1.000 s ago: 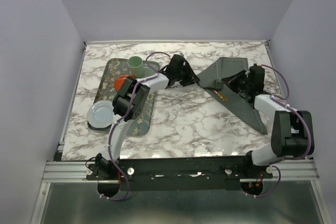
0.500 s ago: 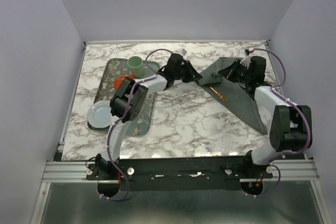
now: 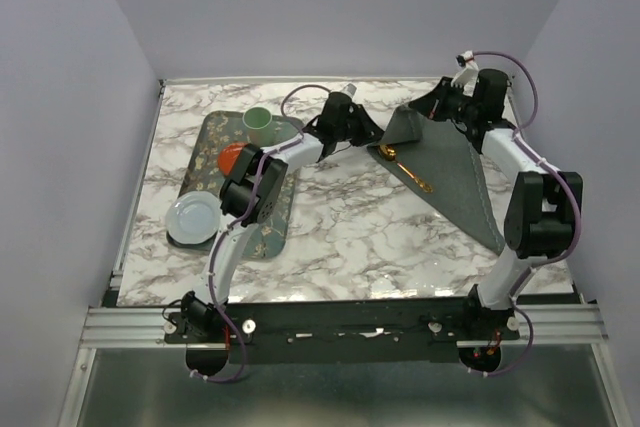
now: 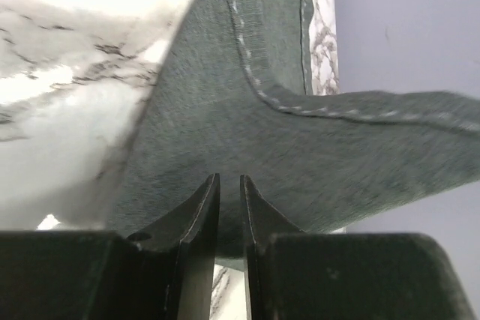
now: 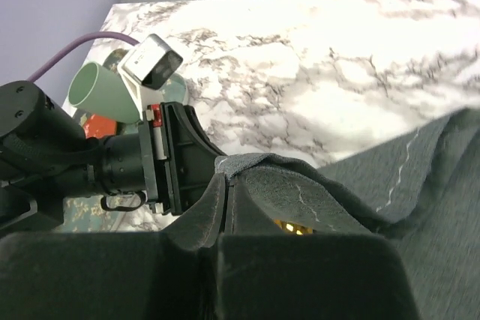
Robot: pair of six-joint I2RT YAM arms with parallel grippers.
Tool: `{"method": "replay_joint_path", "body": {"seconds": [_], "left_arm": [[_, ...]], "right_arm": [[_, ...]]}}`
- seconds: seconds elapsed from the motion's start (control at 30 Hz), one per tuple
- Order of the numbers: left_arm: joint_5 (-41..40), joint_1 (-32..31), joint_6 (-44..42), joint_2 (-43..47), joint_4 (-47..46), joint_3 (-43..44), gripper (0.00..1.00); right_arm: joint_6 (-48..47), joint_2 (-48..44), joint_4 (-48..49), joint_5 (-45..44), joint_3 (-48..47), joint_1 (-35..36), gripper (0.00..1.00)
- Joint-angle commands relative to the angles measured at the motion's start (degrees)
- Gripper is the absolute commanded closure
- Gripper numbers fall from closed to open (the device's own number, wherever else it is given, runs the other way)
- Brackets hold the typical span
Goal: Fold the napkin, place the utensils inside, and roll it up
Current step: Fold the napkin
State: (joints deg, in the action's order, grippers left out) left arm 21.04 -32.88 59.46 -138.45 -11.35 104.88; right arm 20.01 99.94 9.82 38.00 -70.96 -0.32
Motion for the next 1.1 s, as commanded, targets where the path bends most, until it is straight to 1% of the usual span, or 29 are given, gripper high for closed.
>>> {"method": "replay_joint_path", "body": {"seconds": [0.0, 0.03, 0.1, 0.13, 0.17, 0.2, 0.33, 0.43, 0.57, 0.6, 0.7, 0.83, 1.07], "left_arm": [[-1.18, 3.35, -1.45, 2.75, 2.03, 0.67, 0.71], [-1.09, 3.96, -1.37, 3.18, 2.56, 0.76, 0.70], [-1.35, 5.46, -1.37, 4.59, 3.35, 0.85, 0.61], [-1.26, 5.90, -1.45, 4.94, 3.53, 0.76, 0.57], [-1.52, 6.34, -1.54, 5.64, 3.79, 0.59, 0.51], [-1.61, 6.86, -1.63, 5.91, 4.32, 0.50, 0.50], [-1.70, 8.09, -1.54, 7.32, 5.03, -0.90, 0.49], [-2.66, 8.45, -2.15, 9.60, 4.94, -3.97, 0.48], [-3.20, 8.54, -1.55, 13.81, 4.24, -9.50, 0.49], [-2.93, 8.54, -1.19, 14.69, 3.89, -10.56, 0.48], [-3.10, 8.45, -1.01, 19.00, 3.01, -15.22, 0.48], [-3.63, 8.89, -2.42, 24.27, 4.58, -19.00, 0.49], [-0.65, 9.15, -2.68, 31.22, 4.59, -24.36, 0.48]], "right_arm": [[-3.14, 6.65, -1.83, 6.82, -10.40, 1.98, 0.99], [-3.22, 7.63, -2.09, 6.91, -12.08, 2.25, 0.99], [-3.22, 10.69, -2.35, 7.61, -14.72, 3.12, 0.99], [-3.57, 11.76, -2.53, 7.62, -17.87, 3.48, 0.99], [-3.75, 13.07, -3.05, 7.44, -19.46, 3.92, 0.99], [-4.01, 14.22, -3.75, 7.53, -21.05, 4.44, 0.99], [-5.06, 19.84, -5.42, 7.36, -26.77, 5.76, 0.99], [-6.03, 22.22, -7.45, 8.58, -30.90, 6.64, 0.99], [-9.89, 26.95, -12.80, 9.20, -36.78, 8.31, 0.99], [-10.51, 27.67, -14.90, 9.55, -39.84, 9.01, 0.99], [-10.87, 31.09, -16.94, 9.02, -43.64, 9.81, 0.99], [-10.78, 34.35, -17.56, 9.73, -48.56, 10.51, 0.98], [-11.57, 40.06, -19.58, 10.69, -54.63, 12.36, 0.97]]}}
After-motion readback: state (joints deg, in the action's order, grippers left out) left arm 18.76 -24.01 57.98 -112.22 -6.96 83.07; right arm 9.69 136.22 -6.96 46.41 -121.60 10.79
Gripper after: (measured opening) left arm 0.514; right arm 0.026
